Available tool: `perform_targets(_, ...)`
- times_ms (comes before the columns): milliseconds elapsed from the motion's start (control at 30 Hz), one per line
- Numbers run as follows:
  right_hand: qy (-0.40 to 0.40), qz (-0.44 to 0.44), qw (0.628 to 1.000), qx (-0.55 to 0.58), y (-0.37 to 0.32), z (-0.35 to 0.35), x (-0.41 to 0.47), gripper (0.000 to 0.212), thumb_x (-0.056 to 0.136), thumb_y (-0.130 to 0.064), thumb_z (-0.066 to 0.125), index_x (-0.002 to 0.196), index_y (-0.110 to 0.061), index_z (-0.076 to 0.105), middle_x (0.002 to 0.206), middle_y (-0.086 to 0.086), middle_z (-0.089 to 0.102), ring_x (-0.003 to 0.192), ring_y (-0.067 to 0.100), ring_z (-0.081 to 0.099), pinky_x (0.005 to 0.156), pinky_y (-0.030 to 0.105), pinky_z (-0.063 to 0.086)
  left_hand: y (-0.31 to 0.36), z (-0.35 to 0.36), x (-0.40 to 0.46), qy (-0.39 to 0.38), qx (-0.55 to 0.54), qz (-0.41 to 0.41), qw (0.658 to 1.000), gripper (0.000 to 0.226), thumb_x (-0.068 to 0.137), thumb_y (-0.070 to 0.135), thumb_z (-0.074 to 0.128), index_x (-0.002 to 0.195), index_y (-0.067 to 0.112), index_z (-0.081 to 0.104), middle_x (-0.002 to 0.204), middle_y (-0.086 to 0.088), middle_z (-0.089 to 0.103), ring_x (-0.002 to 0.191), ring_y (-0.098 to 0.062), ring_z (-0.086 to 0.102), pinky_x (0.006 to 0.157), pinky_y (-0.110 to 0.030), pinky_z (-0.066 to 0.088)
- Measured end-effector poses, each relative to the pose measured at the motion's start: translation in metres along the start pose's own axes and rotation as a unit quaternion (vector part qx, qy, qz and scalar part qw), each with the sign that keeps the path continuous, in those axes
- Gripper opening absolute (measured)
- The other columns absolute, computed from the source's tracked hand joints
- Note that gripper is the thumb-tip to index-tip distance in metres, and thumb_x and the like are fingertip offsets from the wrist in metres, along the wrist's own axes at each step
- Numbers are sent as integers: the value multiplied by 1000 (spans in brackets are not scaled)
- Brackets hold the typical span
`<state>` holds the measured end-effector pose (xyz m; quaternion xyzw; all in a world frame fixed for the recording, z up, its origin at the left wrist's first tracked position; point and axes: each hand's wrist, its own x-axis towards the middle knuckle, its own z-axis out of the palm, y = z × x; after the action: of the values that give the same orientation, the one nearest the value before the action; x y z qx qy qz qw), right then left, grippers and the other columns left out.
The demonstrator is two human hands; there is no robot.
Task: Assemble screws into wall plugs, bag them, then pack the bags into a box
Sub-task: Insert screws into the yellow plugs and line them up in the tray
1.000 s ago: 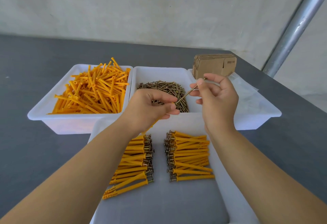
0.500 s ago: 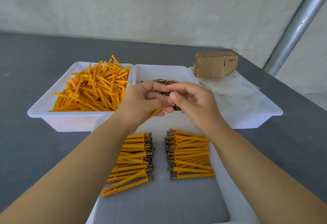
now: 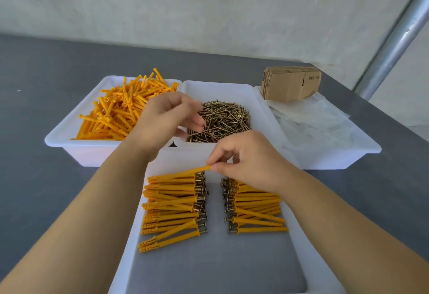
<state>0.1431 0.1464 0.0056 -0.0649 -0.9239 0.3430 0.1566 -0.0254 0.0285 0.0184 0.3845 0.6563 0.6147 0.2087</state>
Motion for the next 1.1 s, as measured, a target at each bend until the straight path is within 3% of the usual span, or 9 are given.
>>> perform_targets(100, -35, -12, 999, -29, -5, 17, 2, 9, 82, -9, 77, 88, -16, 78, 83, -11, 72, 70, -7, 62, 65, 6, 45, -11, -2, 5, 159, 110, 56, 980, 13, 92, 25, 64, 86, 14, 68, 74, 0, 72, 71, -15, 69, 62, -27, 49)
perform_targets(233, -70, -58, 991, -95, -7, 36, 3, 7, 85, -13, 73, 88, -17, 77, 88, -8, 72, 81, 5, 63, 76, 22, 51, -26, -9, 12, 223, 308, 34, 924, 12, 92, 21, 62, 97, 15, 71, 93, 2, 70, 87, -18, 63, 69, -28, 41)
perform_targets(367, -88, -99, 973, -191, -4, 50, 3, 10, 86, -11, 67, 88, -16, 76, 92, -4, 70, 91, 12, 56, 79, 32, 48, -34, -14, 19, 213, 427, -59, 877, 26, 94, 24, 57, 118, 22, 67, 124, -14, 60, 112, -40, 53, 88, -50, 50)
perform_targets(467, -90, -107, 966, -216, -2, 52, 4, 8, 86, -16, 68, 89, -16, 75, 96, -2, 65, 95, 14, 52, 78, 36, 47, -34, -11, 20, 152, 490, -195, 836, 32, 96, 30, 52, 126, 33, 60, 143, -15, 42, 136, -42, 29, 106, -58, 30)
perform_targets(533, -65, -102, 974, -193, -3, 47, 5, 9, 87, -27, 70, 89, -19, 76, 95, -4, 63, 93, 11, 53, 77, 35, 48, -35, -10, 23, 105, 514, -252, 813, 31, 97, 30, 45, 125, 32, 59, 142, -14, 44, 135, -41, 32, 108, -58, 26)
perform_targets(667, 91, -55, 984, -140, 6, 21, 20, 12, 90, -25, 64, 86, -19, 74, 88, -8, 63, 83, 10, 57, 74, 36, 51, -37, -9, 26, 77, 511, -262, 815, 19, 99, 23, 38, 100, 21, 57, 101, -4, 56, 107, -31, 51, 107, -55, 27)
perform_targets(733, 142, 22, 979, -148, 19, 4, 36, 12, 91, -19, 61, 88, -19, 72, 90, -7, 65, 85, 12, 59, 78, 39, 52, -37, -9, 27, 75, 508, -262, 817, 15, 98, 21, 38, 95, 21, 53, 97, -3, 53, 110, -32, 52, 108, -54, 27)
perform_targets(867, 28, 199, 962, -185, 45, -17, 71, 28, 95, -10, 59, 121, -18, 67, 120, 2, 66, 110, 21, 61, 97, 36, 49, -39, -10, 28, 70, 509, -253, 820, 16, 99, 20, 37, 97, 18, 53, 103, -5, 54, 114, -33, 52, 109, -54, 29)
perform_targets(1100, -103, 196, 944, -243, 42, 16, 131, 55, 94, -2, 54, 144, -24, 49, 148, 3, 48, 135, 26, 46, 110, 38, 40, -38, -13, 25, 62, 507, -226, 829, 21, 97, 18, 38, 87, 17, 56, 91, -4, 58, 98, -30, 55, 106, -54, 35)
